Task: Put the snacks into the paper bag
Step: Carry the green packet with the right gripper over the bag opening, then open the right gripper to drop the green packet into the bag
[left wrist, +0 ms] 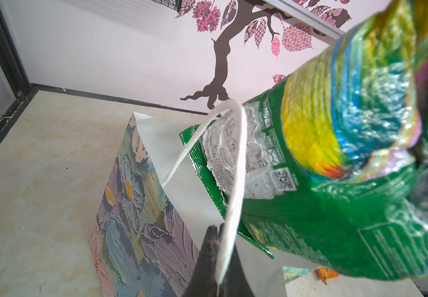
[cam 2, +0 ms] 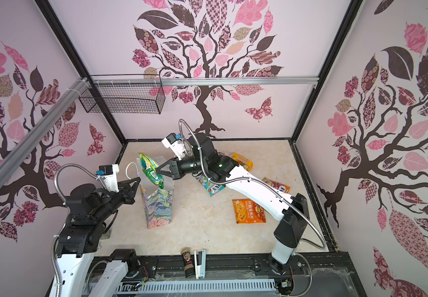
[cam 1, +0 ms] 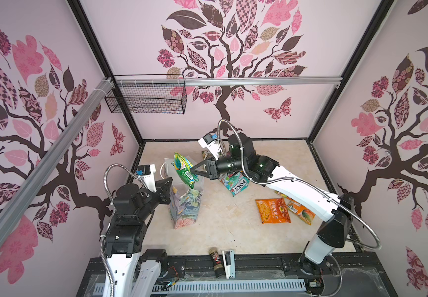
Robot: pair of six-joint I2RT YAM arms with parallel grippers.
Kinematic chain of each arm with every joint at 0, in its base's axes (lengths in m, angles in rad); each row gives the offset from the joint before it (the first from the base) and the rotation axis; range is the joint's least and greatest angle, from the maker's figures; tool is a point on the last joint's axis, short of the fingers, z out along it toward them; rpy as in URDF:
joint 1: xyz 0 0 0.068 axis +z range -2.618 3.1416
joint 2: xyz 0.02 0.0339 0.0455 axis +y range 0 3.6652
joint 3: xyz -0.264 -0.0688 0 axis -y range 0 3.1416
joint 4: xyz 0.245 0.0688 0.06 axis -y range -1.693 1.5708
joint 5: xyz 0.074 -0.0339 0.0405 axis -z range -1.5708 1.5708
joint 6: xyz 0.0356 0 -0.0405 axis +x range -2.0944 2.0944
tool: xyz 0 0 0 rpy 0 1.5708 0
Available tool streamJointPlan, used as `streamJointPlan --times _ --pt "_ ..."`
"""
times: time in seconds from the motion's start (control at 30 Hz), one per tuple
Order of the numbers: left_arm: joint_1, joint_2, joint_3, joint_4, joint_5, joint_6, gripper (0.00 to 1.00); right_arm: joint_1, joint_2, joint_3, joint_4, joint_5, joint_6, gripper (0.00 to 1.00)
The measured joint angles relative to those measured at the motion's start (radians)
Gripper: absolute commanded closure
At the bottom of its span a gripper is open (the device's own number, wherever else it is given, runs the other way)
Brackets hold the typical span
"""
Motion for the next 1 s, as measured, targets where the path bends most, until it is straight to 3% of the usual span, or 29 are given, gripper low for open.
streamJointPlan --times 0.37,0.63,0.77,1.0 --pt "0.001 -0.005 -0.005 -0.006 -0.025 0.0 1.0 0.0 0.045 -0.018 0.01 0.011 0.027 0.98" --pt "0.002 -0.008 -0.005 -0.007 -0.034 0.0 1.0 0.0 0.047 -0.025 0.014 0.019 0.042 0.9" --pt "0.002 -0.01 -0.005 -0.008 -0.04 0.0 1.0 0.0 0.066 -0.025 0.03 0.019 0.044 0.78" --pt "0.002 -0.013 -0.005 -0.018 -0.045 0.0 1.0 0.004 0.113 -0.01 0.006 0.031 0.032 0.78"
